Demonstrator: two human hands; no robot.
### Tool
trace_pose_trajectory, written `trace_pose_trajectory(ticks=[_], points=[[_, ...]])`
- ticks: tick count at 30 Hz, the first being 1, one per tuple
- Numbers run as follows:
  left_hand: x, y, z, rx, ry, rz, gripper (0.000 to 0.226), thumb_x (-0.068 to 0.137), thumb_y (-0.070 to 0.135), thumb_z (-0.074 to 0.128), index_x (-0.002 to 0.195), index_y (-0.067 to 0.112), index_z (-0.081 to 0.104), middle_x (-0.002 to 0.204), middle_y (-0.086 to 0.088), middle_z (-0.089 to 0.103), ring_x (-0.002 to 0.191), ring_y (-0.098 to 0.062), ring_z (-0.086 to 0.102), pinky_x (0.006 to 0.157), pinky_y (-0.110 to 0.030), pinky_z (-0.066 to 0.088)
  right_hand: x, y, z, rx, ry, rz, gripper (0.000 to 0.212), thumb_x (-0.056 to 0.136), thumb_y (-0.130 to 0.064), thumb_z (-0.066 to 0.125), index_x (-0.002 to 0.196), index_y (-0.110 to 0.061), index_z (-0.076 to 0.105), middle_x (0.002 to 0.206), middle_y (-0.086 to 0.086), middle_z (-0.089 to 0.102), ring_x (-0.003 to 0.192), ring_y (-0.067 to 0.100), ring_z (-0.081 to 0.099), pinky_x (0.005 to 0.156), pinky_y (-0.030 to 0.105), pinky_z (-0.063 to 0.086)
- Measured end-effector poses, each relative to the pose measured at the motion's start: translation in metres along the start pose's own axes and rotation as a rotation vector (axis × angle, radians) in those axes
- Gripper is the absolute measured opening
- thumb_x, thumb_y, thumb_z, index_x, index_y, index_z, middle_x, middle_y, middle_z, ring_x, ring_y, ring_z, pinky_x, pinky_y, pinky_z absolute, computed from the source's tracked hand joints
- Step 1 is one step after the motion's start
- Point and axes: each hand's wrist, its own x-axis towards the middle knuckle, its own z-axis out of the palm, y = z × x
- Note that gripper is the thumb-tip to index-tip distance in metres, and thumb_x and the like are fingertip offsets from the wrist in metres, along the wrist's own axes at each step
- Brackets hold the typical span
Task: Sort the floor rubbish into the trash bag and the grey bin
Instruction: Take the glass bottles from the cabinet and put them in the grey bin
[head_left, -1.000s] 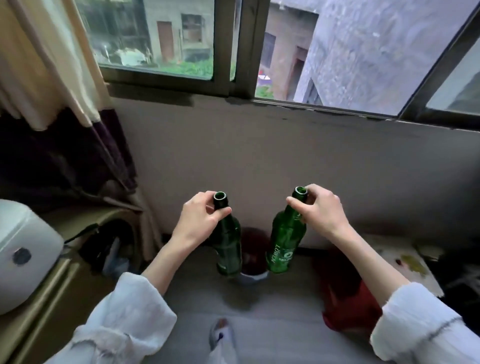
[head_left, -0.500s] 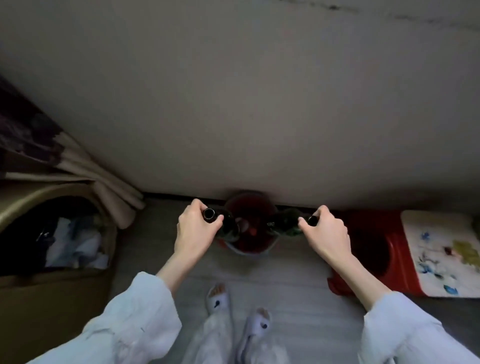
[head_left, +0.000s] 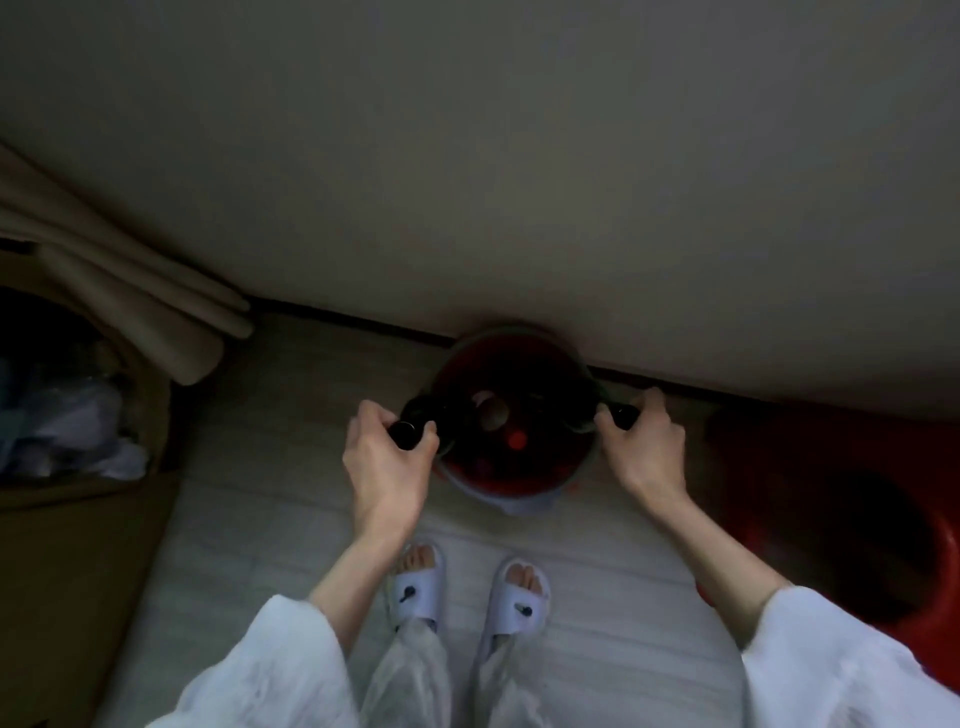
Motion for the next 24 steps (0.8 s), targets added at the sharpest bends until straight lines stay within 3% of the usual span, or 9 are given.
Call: trace_pose_trajectory(ticks=[2,6,10,12,15,18,20,24], points=[[-0.003,-0.006,0.010,-0.024,0.038,0.008,0.028,0.079,0.020,0.070,0.083,0.005,0.046,0.087,-0.014,0.056,0.079,-0.025,0.052,0.069,-0.029,0.037,0.014,0.003,0.013,0.023,0.004,-0.034,0.031,0.090,-0.026,0.056,0.106,-0.001,0.047,0.097,0.025,0.063,0.096,0.041,0.059,0.065,0.030,0.035],[-0.009,-0.019,0.034,-0.070,0.076,0.017,0.026,0.080,0.019,0.069,0.083,0.006,0.047,0.084,-0.009,0.054,0.076,-0.019,0.049,0.064,-0.020,0.030,0.048,0.021,0.052,0.181,-0.061,-0.002,0.024,0.087,-0.025,0.061,0.089,-0.011,0.043,0.086,0.012,0.063,0.080,0.033,0.068,0.070,0.042,0.054],[-0.011,-0.033,0.057,-0.099,0.104,0.035,0.026,0.080,0.016,0.070,0.081,0.007,0.045,0.082,-0.008,0.052,0.073,-0.019,0.048,0.063,-0.017,0.029,0.068,0.047,0.088,0.276,-0.183,0.166,0.025,0.087,-0.019,0.061,0.096,0.002,0.054,0.084,0.018,0.069,0.048,0.011,0.064,0.046,0.021,0.051],[-0.013,-0.038,0.066,-0.114,0.105,0.013,0.025,0.081,0.016,0.069,0.082,0.007,0.046,0.083,-0.007,0.051,0.073,-0.015,0.046,0.063,-0.016,0.029,0.072,0.060,0.104,0.265,-0.237,0.213,0.027,0.086,-0.020,0.061,0.098,0.003,0.057,0.081,0.018,0.069,0.055,0.017,0.067,0.052,0.024,0.055],[-0.012,-0.045,0.077,-0.121,0.111,0.018,0.026,0.081,0.016,0.069,0.081,0.008,0.044,0.081,-0.003,0.048,0.069,-0.008,0.043,0.062,-0.015,0.029,0.080,0.079,0.124,0.156,-0.270,0.225,0.028,0.081,-0.025,0.064,0.095,-0.001,0.058,0.087,0.020,0.068,0.085,0.035,0.068,0.077,0.046,0.056],[-0.008,-0.055,0.091,-0.115,0.102,-0.007,0.026,0.081,0.016,0.068,0.082,0.007,0.044,0.084,-0.005,0.049,0.072,-0.011,0.044,0.063,-0.015,0.029,0.082,0.081,0.121,0.002,-0.274,0.157,0.029,0.086,-0.020,0.060,0.106,0.001,0.057,0.105,0.022,0.064,0.101,0.036,0.062,0.078,0.034,0.048],[-0.007,-0.060,0.102,-0.105,0.096,-0.024,0.027,0.080,0.016,0.069,0.083,0.007,0.043,0.087,-0.007,0.049,0.076,-0.017,0.046,0.064,-0.019,0.032,0.085,0.088,0.117,-0.116,-0.278,0.144,0.032,0.090,-0.018,0.057,0.114,0.003,0.054,0.115,0.024,0.060,0.109,0.037,0.057,0.080,0.033,0.044],[-0.011,-0.061,0.119,-0.084,0.067,0.016,0.029,0.080,0.016,0.068,0.086,0.009,0.041,0.091,-0.006,0.045,0.074,-0.015,0.042,0.063,-0.016,0.029,0.089,0.102,0.119,-0.241,-0.259,0.096,0.034,0.091,-0.021,0.056,0.116,0.002,0.053,0.120,0.026,0.055,0.106,0.038,0.055,0.082,0.033,0.043]])
